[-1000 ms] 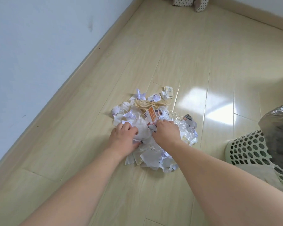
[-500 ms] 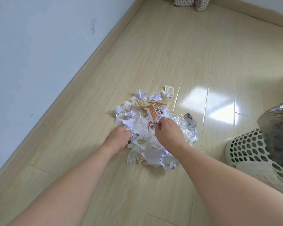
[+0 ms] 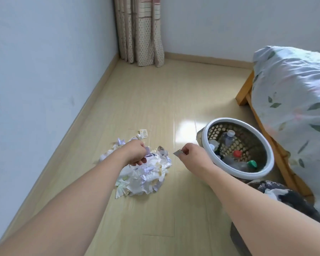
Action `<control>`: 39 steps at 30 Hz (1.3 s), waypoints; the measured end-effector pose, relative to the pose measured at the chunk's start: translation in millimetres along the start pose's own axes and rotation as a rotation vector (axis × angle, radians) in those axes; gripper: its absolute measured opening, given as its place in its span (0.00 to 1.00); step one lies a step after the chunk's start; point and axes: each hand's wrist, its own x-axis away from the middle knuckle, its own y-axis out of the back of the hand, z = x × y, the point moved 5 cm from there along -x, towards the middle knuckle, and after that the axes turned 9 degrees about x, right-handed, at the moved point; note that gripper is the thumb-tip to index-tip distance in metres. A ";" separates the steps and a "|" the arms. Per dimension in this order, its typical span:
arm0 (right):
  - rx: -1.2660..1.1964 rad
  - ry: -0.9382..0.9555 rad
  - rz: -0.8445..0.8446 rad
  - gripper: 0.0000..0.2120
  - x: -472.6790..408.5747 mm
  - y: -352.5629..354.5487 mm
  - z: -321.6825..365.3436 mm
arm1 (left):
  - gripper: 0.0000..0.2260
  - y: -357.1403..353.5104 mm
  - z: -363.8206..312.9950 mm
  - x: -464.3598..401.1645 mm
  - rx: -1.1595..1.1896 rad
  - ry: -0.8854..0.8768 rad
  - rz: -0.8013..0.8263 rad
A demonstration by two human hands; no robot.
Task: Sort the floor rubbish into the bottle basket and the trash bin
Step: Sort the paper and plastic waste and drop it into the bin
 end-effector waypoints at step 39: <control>-0.153 -0.187 0.013 0.11 141.9 92.0 -151.2 | 0.11 -178.5 -135.7 124.2 -0.588 -0.287 0.030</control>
